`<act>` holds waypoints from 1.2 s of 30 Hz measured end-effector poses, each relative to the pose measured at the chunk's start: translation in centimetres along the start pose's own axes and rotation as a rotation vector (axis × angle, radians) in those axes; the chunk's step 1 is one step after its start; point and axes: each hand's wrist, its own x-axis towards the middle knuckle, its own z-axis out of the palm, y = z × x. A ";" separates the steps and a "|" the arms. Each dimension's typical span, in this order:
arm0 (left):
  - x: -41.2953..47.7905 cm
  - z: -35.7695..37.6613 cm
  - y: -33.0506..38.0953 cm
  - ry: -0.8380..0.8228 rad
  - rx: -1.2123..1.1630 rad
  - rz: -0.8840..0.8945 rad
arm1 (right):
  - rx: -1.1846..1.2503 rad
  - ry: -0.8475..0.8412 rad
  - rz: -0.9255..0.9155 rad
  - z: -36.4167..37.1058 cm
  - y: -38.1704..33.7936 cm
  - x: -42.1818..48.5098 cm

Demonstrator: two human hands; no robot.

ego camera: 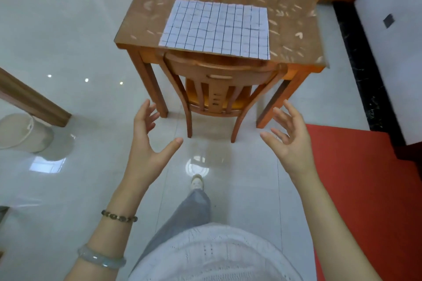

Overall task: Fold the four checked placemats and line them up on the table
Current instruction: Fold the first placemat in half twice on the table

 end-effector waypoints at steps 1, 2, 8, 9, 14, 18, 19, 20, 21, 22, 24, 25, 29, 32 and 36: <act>2.1 -0.1 0.1 -0.005 -0.012 0.010 | 0.004 0.005 -0.011 0.4 -0.4 1.9; 4.2 -0.2 0.3 -0.013 -0.021 0.021 | 0.014 0.017 -0.019 0.9 -0.9 3.7; 15.7 0.1 1.6 -0.069 -0.024 0.084 | 0.024 0.067 -0.062 2.6 -2.9 13.5; 17.2 0.3 1.7 -0.076 -0.026 0.090 | 0.026 0.076 -0.061 2.7 -3.0 14.7; 23.4 2.2 1.7 -0.119 -0.066 0.087 | 0.003 0.090 -0.083 2.6 -3.4 20.5; 28.5 3.8 1.1 -0.077 -0.085 0.089 | -0.017 0.064 -0.105 2.3 -3.2 26.2; 29.8 4.3 1.0 -0.065 -0.097 0.084 | -0.015 0.058 -0.101 2.3 -3.1 27.6; 31.0 4.7 1.0 -0.051 -0.108 0.083 | -0.009 0.055 -0.090 2.2 -3.0 29.1; 32.3 5.2 1.2 -0.038 -0.113 0.083 | -0.007 0.052 -0.076 2.1 -3.1 30.5; 33.7 5.8 1.4 -0.030 -0.114 0.082 | -0.009 0.045 -0.064 1.9 -3.1 32.1; 36.4 6.7 1.9 -0.032 -0.114 0.070 | -0.025 0.025 -0.047 1.5 -3.2 34.9; 37.5 7.1 2.1 -0.034 -0.114 0.066 | -0.034 0.014 -0.042 1.2 -3.1 36.1; 41.5 8.1 2.5 -0.029 -0.113 0.055 | -0.064 0.003 -0.045 0.4 -2.7 40.4; 43.4 8.5 2.1 -0.047 -0.098 0.027 | -0.068 -0.003 -0.024 0.4 -2.4 42.4; 45.9 8.8 1.1 -0.081 -0.053 -0.019 | -0.087 -0.019 0.000 0.5 -1.8 44.7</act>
